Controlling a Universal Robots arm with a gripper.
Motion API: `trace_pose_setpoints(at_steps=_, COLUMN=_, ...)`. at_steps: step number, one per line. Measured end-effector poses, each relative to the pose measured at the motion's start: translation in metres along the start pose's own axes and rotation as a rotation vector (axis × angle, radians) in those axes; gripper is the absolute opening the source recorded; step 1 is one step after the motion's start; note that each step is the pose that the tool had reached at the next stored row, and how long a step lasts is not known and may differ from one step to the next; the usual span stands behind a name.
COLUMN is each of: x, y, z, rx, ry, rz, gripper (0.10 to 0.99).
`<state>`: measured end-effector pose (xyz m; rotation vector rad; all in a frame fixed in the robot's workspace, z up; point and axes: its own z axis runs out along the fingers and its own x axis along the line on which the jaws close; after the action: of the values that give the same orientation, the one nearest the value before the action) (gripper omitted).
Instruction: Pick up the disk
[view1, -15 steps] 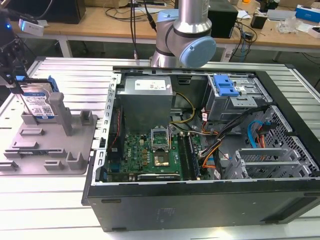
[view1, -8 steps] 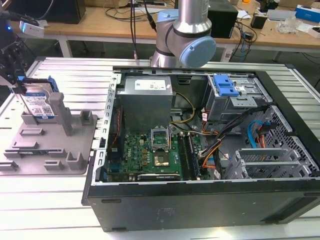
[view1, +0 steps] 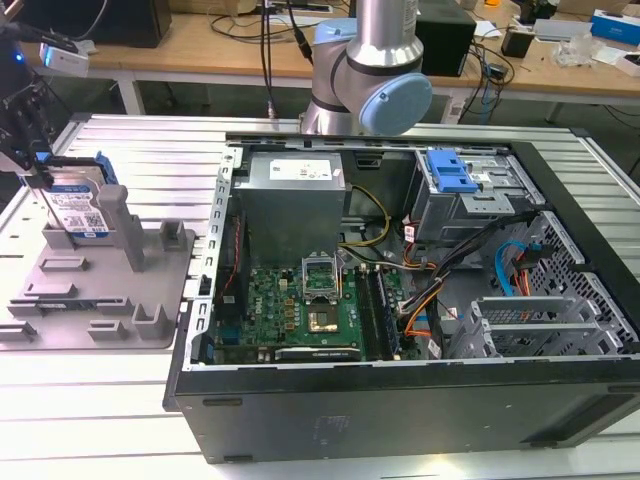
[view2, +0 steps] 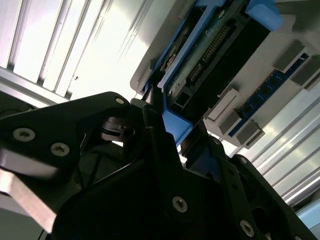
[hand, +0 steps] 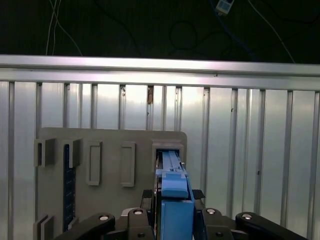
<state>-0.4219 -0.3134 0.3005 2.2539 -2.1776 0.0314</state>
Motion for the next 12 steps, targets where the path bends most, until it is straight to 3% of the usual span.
trace_pose_setpoints(at_steps=12, x=0.0007, y=0.0, z=0.0011, rx=0.0, ry=-0.0002, rz=0.0, gripper=0.369)
